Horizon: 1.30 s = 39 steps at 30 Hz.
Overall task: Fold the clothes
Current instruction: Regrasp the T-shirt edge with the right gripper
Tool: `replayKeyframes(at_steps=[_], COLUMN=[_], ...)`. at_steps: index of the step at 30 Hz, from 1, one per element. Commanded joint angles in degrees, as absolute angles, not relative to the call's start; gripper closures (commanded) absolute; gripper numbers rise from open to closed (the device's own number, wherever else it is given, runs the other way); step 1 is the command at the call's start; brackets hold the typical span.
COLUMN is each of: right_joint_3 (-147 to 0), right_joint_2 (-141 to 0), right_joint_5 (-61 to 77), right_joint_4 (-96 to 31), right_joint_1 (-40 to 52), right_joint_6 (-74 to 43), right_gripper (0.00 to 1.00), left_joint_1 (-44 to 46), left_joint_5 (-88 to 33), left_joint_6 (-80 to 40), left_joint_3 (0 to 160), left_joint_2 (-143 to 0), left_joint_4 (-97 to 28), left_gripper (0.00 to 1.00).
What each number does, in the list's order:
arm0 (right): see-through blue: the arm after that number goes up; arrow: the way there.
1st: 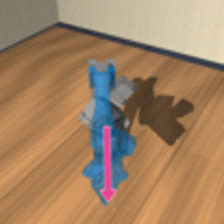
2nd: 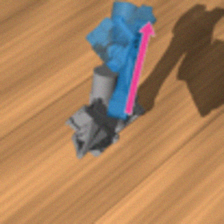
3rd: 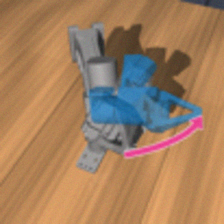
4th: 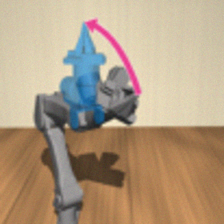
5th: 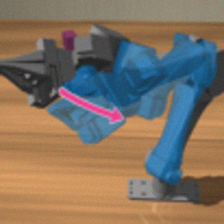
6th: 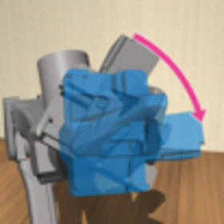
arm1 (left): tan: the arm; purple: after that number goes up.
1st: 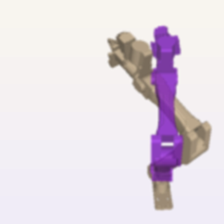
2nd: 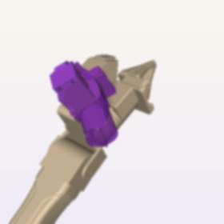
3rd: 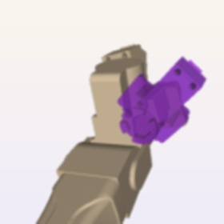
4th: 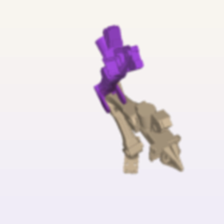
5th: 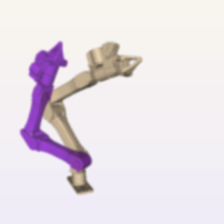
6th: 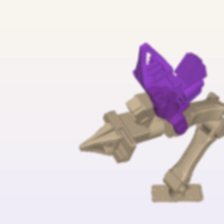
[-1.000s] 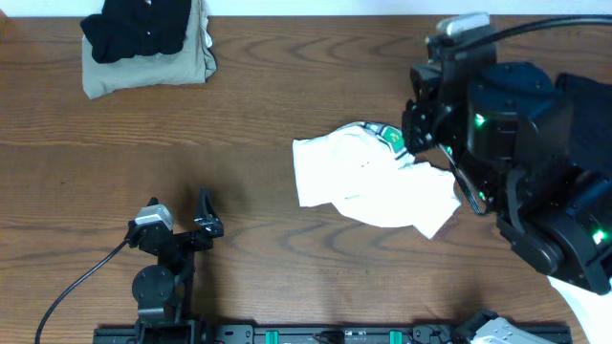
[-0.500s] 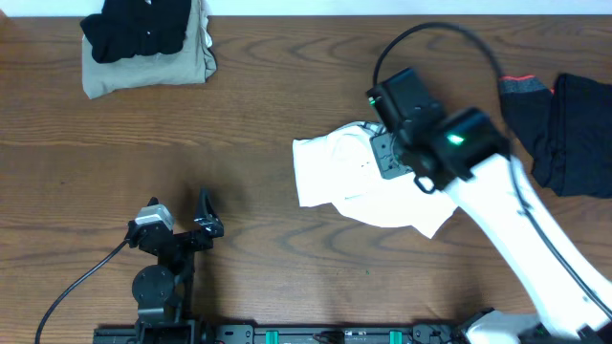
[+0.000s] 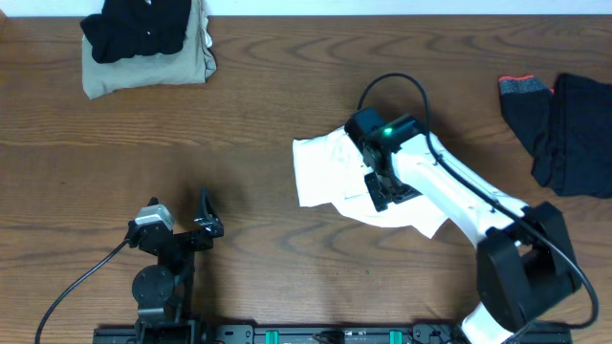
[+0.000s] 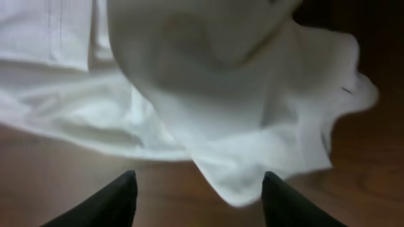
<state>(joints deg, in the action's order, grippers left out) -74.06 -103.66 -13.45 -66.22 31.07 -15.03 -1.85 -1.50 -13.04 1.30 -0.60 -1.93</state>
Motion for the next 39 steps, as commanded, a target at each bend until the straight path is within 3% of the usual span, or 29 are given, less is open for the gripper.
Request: replayKeyframes(at_steps=[1, 15, 17, 20, 27, 39], right_joint_3=[-72.23, -62.96, -62.41, -62.48, -62.83, -78.15], right_joint_2=[-104.6, -104.6, -104.6, -104.53, -104.4, -96.36], right_joint_5=[-13.41, -15.77, -16.67, -18.02, -19.73, -19.05], right_joint_4=[-62.83, -51.59, -50.81, -50.35, -50.0, -58.65], right_joint_1=[30.65, 30.65, 30.65, 30.68, 30.65, 31.81], right_joint_6=[-16.03, -16.08, -16.03, -16.03, -16.01, -18.17], right_gripper=[0.41, 0.42, 0.48, 0.78, 0.97, 0.99], left_joint_1=[-2.13, -2.13, -2.13, -2.13, -2.13, -2.13], left_joint_5=[-0.78, -0.78, -0.78, -0.78, -0.78, -0.78], left_joint_6=[-12.08, -12.05, -12.05, -12.05, -12.05, -12.05], left_joint_3=[0.23, 0.23, 0.23, 0.23, 0.23, 0.23], left_joint_2=[-0.23, -0.23, -0.23, -0.23, -0.23, -0.23], left_joint_4=[-4.03, -4.03, -4.03, -4.03, -4.03, -4.03], left_gripper=[0.02, 0.02, 0.02, 0.02, 0.02, 0.02])
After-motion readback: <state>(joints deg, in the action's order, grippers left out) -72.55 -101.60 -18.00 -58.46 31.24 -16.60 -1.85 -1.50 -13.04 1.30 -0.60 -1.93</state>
